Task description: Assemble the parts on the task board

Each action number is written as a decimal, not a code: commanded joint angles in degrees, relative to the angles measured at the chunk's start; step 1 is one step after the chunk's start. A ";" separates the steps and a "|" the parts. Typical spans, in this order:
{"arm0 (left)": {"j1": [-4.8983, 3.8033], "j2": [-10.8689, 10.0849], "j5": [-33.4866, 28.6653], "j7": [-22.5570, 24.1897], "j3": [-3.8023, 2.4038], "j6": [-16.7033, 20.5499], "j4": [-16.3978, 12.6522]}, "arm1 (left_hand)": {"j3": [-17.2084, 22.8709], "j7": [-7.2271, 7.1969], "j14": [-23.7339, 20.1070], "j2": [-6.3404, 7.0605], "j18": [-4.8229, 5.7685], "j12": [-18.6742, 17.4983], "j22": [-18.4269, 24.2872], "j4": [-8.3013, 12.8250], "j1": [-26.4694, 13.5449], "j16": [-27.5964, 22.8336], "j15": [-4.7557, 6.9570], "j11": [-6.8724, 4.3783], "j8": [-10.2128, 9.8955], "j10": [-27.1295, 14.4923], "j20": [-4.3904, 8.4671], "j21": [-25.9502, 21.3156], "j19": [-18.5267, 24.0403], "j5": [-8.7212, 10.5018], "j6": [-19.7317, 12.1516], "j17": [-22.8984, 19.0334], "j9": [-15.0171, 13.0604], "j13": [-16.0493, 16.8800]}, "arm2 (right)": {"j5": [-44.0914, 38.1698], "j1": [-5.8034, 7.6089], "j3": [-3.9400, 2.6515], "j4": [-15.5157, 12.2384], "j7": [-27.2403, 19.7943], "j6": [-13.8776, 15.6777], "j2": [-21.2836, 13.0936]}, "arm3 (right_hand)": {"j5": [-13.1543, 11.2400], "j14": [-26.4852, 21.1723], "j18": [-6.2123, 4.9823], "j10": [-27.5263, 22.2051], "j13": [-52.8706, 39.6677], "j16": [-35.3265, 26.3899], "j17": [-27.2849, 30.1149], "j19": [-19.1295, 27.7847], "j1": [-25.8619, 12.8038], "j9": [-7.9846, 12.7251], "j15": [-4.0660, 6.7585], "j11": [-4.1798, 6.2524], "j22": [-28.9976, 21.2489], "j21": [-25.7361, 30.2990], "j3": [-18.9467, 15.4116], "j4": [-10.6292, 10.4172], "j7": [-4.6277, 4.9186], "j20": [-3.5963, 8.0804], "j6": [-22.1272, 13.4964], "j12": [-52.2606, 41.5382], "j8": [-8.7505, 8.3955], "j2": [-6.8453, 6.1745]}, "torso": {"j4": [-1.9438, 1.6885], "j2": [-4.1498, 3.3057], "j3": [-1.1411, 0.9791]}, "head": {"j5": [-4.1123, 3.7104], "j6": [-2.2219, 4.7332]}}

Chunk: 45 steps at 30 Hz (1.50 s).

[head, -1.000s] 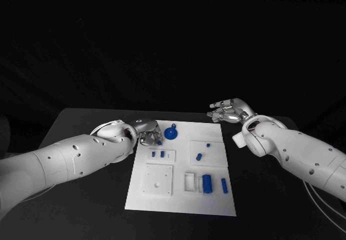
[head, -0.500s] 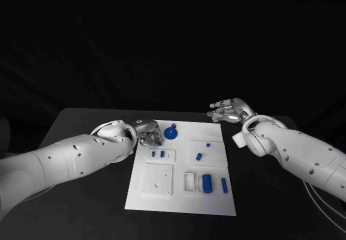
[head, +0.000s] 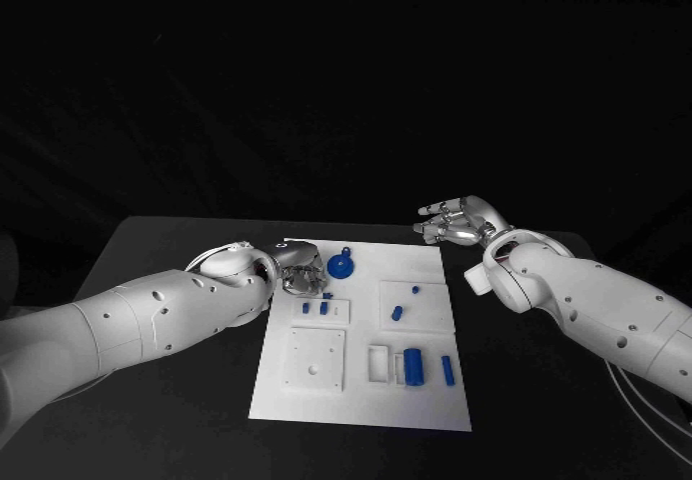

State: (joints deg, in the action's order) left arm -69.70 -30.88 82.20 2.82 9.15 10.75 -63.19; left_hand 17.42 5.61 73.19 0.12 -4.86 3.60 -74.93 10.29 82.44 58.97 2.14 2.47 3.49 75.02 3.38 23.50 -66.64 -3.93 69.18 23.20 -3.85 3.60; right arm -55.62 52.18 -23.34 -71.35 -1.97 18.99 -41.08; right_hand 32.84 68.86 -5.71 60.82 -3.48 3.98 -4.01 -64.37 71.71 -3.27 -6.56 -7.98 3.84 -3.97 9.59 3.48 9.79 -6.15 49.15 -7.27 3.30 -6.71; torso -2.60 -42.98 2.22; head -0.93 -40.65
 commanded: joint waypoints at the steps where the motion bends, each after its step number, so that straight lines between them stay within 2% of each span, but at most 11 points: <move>1: 0.15 0.33 0.23 -0.42 0.09 -0.77 0.05 | 0.02 -0.01 -0.49 0.06 -0.59 -0.18 -1.04 -0.46 -0.43 -0.13 0.01 -0.07 0.15 -0.30 -0.14 -0.17 0.23 0.20 -0.03 -0.05 0.01 -0.06 | 0.10 0.00 -0.04 -0.01 -0.50 -0.70 0.02 | 0.18 -0.31 -0.47 -0.25 0.06 0.13 0.07 0.20 -0.43 -0.03 0.12 -0.07 -0.05 0.11 -0.22 0.20 0.10 0.00 0.22 0.03 -0.03 0.01 | -0.01 0.01 -0.03 | -0.05 0.01; 15: 0.20 0.60 0.22 -0.67 0.11 0.05 0.25 | -0.18 0.07 -0.47 0.25 -0.48 -0.19 -1.13 -1.26 -0.10 0.06 -0.02 0.00 0.10 -0.55 -0.12 -1.31 -0.46 0.18 -0.50 -0.14 0.05 -0.07 | 0.11 0.00 -0.04 0.12 -0.50 -0.76 0.16 | 0.18 -0.31 -0.47 -0.25 0.06 0.13 0.07 0.20 -0.43 -0.03 0.12 -0.07 -0.05 0.11 -0.22 0.20 0.10 0.00 0.22 0.03 -0.03 0.01 | -0.05 0.01 -0.02 | 0.00 0.07; 23: 0.19 -0.26 -0.49 -0.53 0.06 1.19 -0.11 | 0.64 0.89 -1.05 1.40 -0.67 -0.20 -1.27 -0.89 -0.07 -0.01 -0.46 0.71 0.08 -1.89 -0.48 -1.35 -0.15 0.12 -4.65 -0.20 0.18 -0.09 | 0.11 0.00 -0.03 0.23 -0.39 -1.10 0.08 | 0.10 -0.32 -0.49 -0.23 0.07 0.14 0.07 0.18 -0.29 -0.03 0.13 -0.06 -0.04 0.09 0.12 0.41 0.11 0.02 0.30 0.04 -0.03 0.17 | -0.04 0.06 0.03 | -0.08 0.15; 29: 0.17 -1.07 -1.75 -0.24 -0.08 2.10 -0.88 | 1.62 0.98 -1.56 2.25 -0.95 -0.21 -1.29 -0.85 -0.47 -0.10 -0.90 1.40 0.08 -4.22 -0.84 -1.20 0.24 0.12 -5.53 -0.37 0.19 -0.12 | 0.06 0.00 -0.03 0.24 -0.48 -1.98 0.07 | -1.00 0.11 -0.67 0.48 0.09 0.16 0.07 -0.38 -0.15 -0.09 0.39 0.16 -0.02 0.04 3.68 2.08 -0.07 0.30 2.08 0.34 0.03 0.27 | -0.06 0.05 0.04 | -0.17 0.26; 31: 0.15 -1.46 -2.51 -0.09 -0.17 2.41 -1.28 | 2.00 1.02 -1.71 2.58 -1.09 -0.22 -1.29 -0.85 -0.61 -0.10 -1.01 1.56 0.09 -4.72 -0.97 -1.11 0.34 0.13 -5.72 -0.45 0.18 -0.13 | -0.30 0.00 -0.03 0.18 -0.57 -2.42 0.11 | -2.11 0.60 -0.88 1.12 0.12 0.27 0.05 -0.95 0.42 -0.18 0.68 0.39 0.03 -0.11 5.89 3.20 -0.28 0.59 4.15 0.59 0.13 0.44 | -0.08 0.05 0.03 | -0.18 0.30; 33: 0.14 -1.85 -3.53 0.06 -0.35 2.68 -1.66 | 2.32 1.10 -1.98 2.79 -1.17 -0.21 -1.26 -0.89 -0.71 -0.28 -1.15 1.77 0.10 -5.35 -1.11 -1.17 0.60 0.13 -5.79 -0.61 0.17 -0.13 | -0.94 0.00 -0.03 0.10 -0.71 -2.89 0.12 | -3.33 3.09 -1.47 2.62 0.11 1.27 -0.31 -3.38 0.64 -0.35 1.72 0.92 0.39 -1.15 8.06 4.15 -0.62 1.52 7.47 0.72 0.36 0.55 | -0.09 0.07 0.02 | -0.21 0.33; 36: 0.08 -2.68 -6.68 0.27 -0.91 2.98 -2.40 | 3.23 1.29 -2.26 3.22 -1.47 -0.23 -1.31 -0.93 -0.81 -0.57 -1.33 2.03 0.12 -6.01 -1.37 -0.98 0.98 0.05 -5.81 -1.06 0.16 -0.14 | -3.22 0.00 -0.03 -0.09 -1.00 -3.92 0.23 | -6.05 7.90 -2.02 5.93 0.09 3.45 -1.40 -8.10 2.23 -0.56 3.94 2.27 1.51 -3.88 10.00 6.00 -1.49 3.47 10.92 0.76 0.90 1.07 | -0.09 0.11 0.05 | -0.19 0.55; 38: -0.01 -3.34 -9.77 0.37 -1.33 3.19 -2.95 | 3.38 1.44 -2.47 3.27 -1.50 -0.22 -1.29 -0.92 -0.78 -0.79 -1.37 2.11 0.13 -6.10 -1.40 -0.99 1.13 0.07 -5.74 -1.22 0.16 -0.14 | -5.26 0.01 -0.03 -0.32 -1.15 -4.77 0.38 | -7.98 13.31 -2.16 8.78 0.11 6.24 -3.17 -13.20 3.54 -0.73 6.26 3.42 3.46 -7.73 10.27 7.57 -2.36 5.85 13.75 1.50 1.26 1.33 | -0.07 0.13 0.07 | -0.09 0.73; 39: -0.08 -3.66 -11.37 0.42 -1.52 3.29 -3.21 | 3.56 1.53 -2.31 3.22 -1.55 -0.23 -1.30 -1.02 -0.82 -0.92 -1.38 2.11 0.12 -6.01 -1.44 -0.87 1.17 -0.01 -5.68 -1.41 0.16 -0.13 | -6.26 0.01 -0.03 -0.46 -1.21 -5.19 0.47 | -8.62 14.98 -2.00 10.02 0.10 7.16 -4.08 -14.48 4.02 -0.68 6.99 3.88 4.39 -9.32 10.52 8.45 -2.68 6.93 14.72 2.25 1.10 1.15 | -0.09 0.15 0.08 | 0.01 0.90; 42: -0.60 -4.96 -17.88 0.80 -2.11 3.91 -4.24 | 3.73 1.56 -2.87 3.17 -1.52 -0.23 -1.24 -1.03 -0.85 -1.83 -1.42 2.14 0.12 -5.94 -1.51 -1.04 1.75 -0.19 -5.54 -1.94 0.16 -0.14 | -10.49 0.11 -0.03 -1.04 -1.37 -6.64 0.97 | -9.37 17.70 -1.31 12.93 0.10 11.45 -8.39 -16.92 4.03 -0.56 8.57 4.71 7.92 -14.60 11.53 10.17 -3.25 9.26 17.07 3.96 0.43 1.25 | -0.22 0.20 0.10 | 0.19 1.21; 45: -1.29 -6.18 -23.26 1.29 -2.47 4.76 -5.28 | 3.67 1.69 -3.91 2.95 -1.22 -0.21 -0.94 -1.03 -0.98 -5.68 -1.54 2.23 0.10 -5.90 -1.71 -2.46 3.50 -0.32 -5.42 -3.83 0.17 -0.14 | -15.03 0.33 -0.02 -1.60 -1.55 -7.71 1.62 | -9.84 17.69 -1.17 13.93 0.05 17.85 -14.27 -17.32 3.35 -0.53 9.43 5.11 12.14 -20.18 12.94 11.53 -3.59 10.49 18.12 3.91 0.31 1.53 | -0.41 0.17 0.12 | 0.26 1.41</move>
State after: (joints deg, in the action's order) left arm -70.79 -36.96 68.45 2.75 6.73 13.60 -68.04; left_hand 20.92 6.84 69.39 2.87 -5.85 3.60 -74.92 9.36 81.56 53.35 0.61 4.51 3.49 69.29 1.71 21.04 -63.30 -3.94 63.65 19.43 -3.70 3.51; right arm -63.24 52.42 -23.32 -72.64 -2.38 14.69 -39.64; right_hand 23.25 83.92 -6.52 74.45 -3.42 21.93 -18.40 -81.46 75.30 -3.85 2.57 -2.75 16.16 -24.26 22.66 15.00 6.04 4.03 67.03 -3.49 3.77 -5.47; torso -2.81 -42.82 2.30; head -0.72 -39.40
